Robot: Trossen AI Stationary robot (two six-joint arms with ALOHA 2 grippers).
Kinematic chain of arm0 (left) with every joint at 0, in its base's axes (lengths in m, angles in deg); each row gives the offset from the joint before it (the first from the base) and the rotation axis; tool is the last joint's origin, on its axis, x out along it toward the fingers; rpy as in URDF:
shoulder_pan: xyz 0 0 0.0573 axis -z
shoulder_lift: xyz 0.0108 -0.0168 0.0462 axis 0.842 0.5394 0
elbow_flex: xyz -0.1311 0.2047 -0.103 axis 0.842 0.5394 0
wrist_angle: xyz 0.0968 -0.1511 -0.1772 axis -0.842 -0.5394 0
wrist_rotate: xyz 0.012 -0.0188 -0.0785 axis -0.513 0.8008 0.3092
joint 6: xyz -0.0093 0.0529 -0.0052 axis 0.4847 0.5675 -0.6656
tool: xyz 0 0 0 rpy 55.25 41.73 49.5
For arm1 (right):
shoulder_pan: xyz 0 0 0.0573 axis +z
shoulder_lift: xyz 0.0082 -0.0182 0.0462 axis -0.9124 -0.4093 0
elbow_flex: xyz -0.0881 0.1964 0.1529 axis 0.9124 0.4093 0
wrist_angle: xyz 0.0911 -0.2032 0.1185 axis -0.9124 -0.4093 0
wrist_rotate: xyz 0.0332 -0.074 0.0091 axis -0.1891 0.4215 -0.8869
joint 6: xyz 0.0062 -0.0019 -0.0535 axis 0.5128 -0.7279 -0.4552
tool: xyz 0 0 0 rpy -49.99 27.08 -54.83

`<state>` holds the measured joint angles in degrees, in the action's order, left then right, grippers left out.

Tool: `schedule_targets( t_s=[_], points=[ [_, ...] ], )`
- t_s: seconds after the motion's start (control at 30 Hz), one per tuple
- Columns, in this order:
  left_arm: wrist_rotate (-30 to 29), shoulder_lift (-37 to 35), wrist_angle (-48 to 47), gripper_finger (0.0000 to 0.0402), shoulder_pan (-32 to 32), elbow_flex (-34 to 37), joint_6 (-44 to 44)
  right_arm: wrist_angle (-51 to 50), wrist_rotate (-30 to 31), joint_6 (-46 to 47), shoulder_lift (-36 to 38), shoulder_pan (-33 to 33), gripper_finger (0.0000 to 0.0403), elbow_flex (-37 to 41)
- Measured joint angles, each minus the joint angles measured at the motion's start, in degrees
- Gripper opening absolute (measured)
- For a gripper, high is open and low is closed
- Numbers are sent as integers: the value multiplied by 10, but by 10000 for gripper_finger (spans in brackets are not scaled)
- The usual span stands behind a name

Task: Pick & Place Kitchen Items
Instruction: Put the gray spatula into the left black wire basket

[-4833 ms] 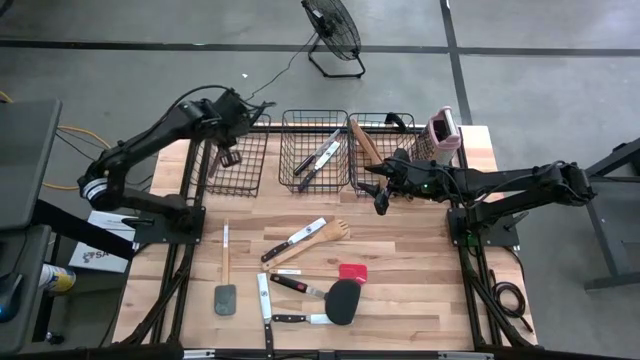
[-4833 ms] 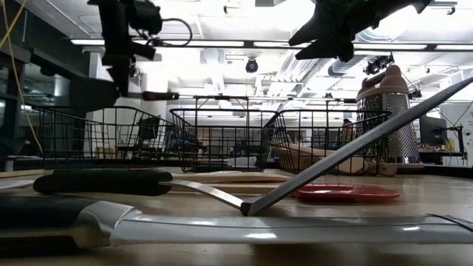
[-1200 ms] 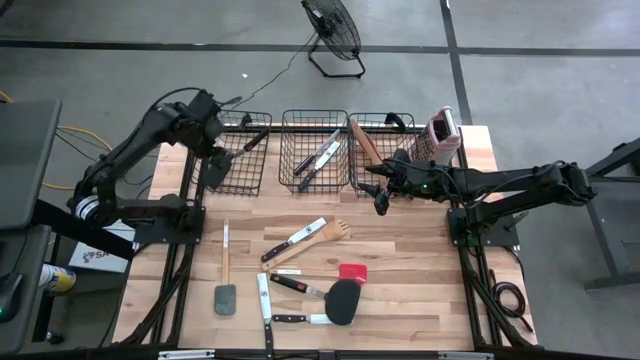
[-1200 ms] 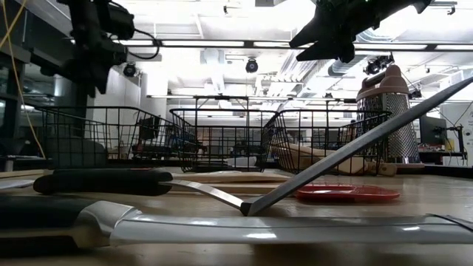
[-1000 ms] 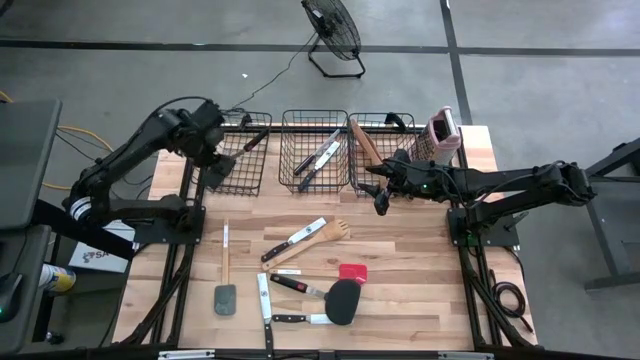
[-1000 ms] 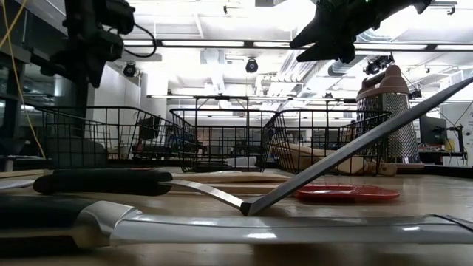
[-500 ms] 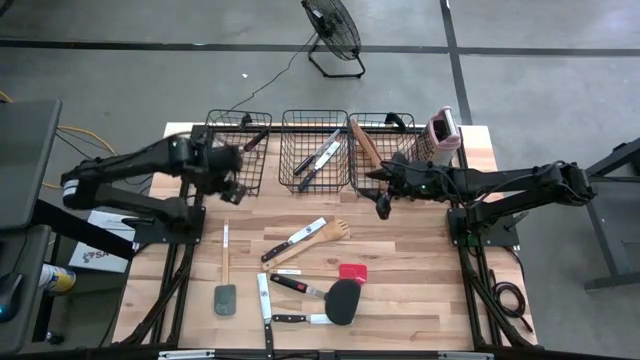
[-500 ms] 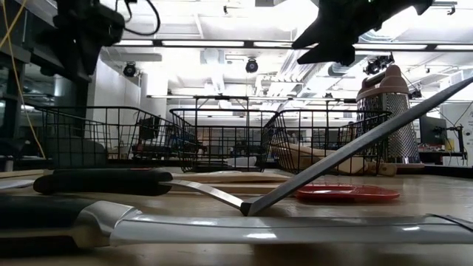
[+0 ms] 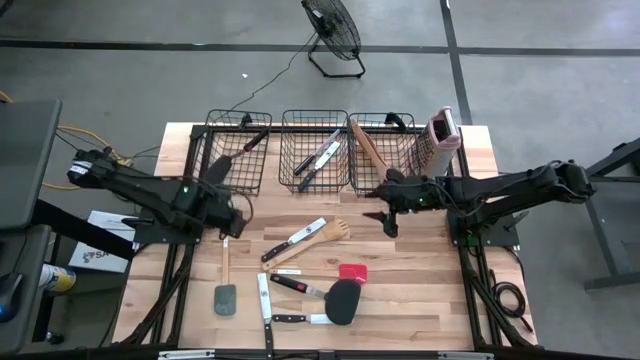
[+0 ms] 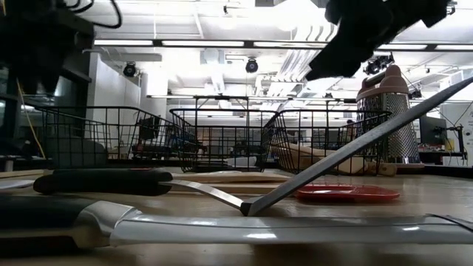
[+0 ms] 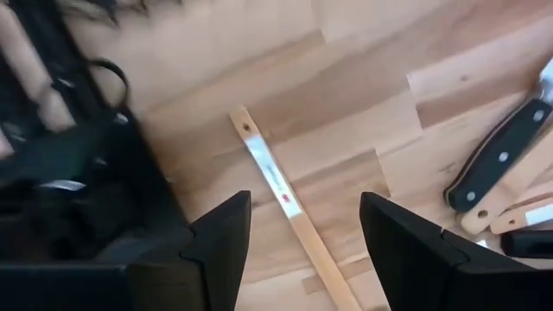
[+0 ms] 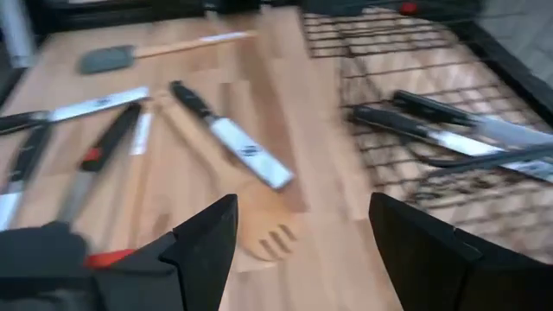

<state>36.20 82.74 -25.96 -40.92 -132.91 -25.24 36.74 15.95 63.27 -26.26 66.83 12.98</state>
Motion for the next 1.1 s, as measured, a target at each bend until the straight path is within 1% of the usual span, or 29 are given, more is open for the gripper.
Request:
schedule_targets(
  t_s=[0.17, 0.3, 0.37, 0.5, 0.6, 0.7, 0.9, 1.1],
  points=[
    [10, 0, 74, 213, 50, 52, -54, 90, -52, -2, 0, 14, 254, 48],
    [15, 0, 108, 213, 77, 82, -102, 153, -58, 2, 0, 27, 254, 77],
    [26, 4, 120, 213, 92, 90, -138, 156, -60, 9, 0, 30, 254, 80],
    [68, 31, 128, 213, 121, 92, -209, 160, -60, 13, 0, 29, 254, 81],
    [77, 64, 142, 213, 145, 92, -253, 160, -61, 16, 0, 29, 254, 81],
    [83, 98, 178, 213, 162, 92, -271, 160, -63, 16, 0, 29, 254, 81],
    [90, 152, 218, 213, 177, 92, -307, 160, -64, 9, 0, 29, 254, 82],
    [122, 189, 246, 213, 178, 93, -316, 159, -64, 11, 0, 29, 254, 82]
  ],
)
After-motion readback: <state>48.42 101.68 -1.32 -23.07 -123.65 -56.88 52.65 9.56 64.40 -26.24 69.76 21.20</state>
